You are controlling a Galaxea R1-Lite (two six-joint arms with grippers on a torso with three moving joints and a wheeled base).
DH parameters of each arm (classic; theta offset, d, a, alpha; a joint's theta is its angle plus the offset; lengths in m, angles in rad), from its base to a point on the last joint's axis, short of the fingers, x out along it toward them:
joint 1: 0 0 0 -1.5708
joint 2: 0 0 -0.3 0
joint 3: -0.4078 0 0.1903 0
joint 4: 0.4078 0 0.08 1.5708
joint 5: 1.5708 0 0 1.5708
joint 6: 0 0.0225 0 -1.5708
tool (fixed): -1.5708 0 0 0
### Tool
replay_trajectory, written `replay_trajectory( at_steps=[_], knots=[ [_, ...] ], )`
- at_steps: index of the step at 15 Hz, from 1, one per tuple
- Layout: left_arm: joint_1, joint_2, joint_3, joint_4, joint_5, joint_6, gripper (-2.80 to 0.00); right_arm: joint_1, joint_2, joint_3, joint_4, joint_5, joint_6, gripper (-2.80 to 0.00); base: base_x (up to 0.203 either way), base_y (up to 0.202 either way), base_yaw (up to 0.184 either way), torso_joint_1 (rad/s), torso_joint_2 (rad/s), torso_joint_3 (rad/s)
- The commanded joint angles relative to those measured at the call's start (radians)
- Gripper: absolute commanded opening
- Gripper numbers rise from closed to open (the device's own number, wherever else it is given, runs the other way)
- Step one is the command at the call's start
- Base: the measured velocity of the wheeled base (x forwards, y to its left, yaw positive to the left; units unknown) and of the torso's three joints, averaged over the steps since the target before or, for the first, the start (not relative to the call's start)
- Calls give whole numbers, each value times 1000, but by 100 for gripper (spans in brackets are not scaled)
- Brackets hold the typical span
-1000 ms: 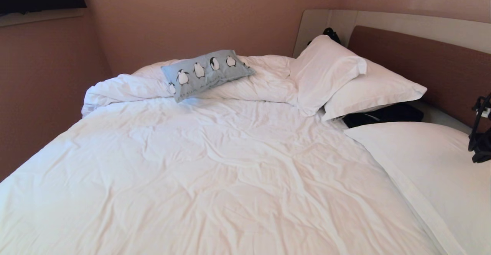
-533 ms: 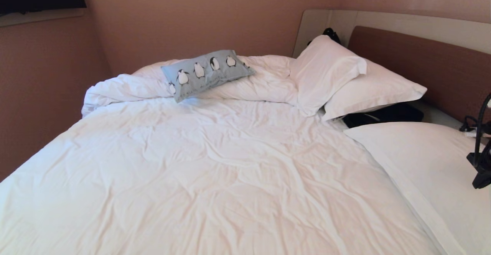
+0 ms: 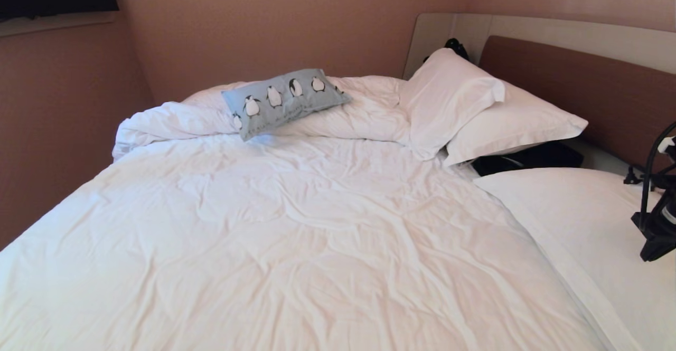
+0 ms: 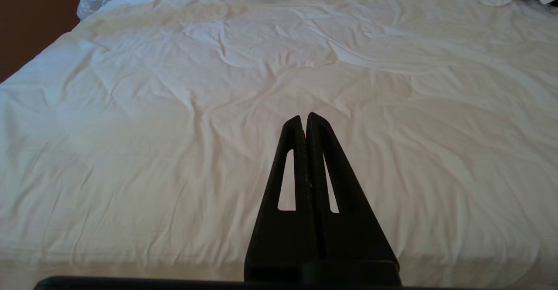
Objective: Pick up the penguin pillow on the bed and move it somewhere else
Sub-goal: Pick up the pillow
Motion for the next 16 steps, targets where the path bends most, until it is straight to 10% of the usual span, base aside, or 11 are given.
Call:
replay_trajectory(
  at_steps=[1, 8, 9, 16],
  knots=[
    [0, 0, 0, 0, 0, 0, -280, -33, 20, -7, -118, -1, 12, -280, 0, 0, 0, 0, 0, 0],
    [0, 0, 1, 0, 0, 0, -280, -107, 43, -8, -249, 7, 48, -280, 0, 0, 0, 0, 0, 0],
    [0, 1, 0, 0, 0, -1, -280, -107, 41, -8, -254, 7, 48, 0, 0, 0, 0, 0, 0, 0],
    [0, 0, 0, 0, 0, 0, -280, -129, 55, -46, -254, 11, 76, 0, 0, 0, 0, 0, 0, 0]
  ],
)
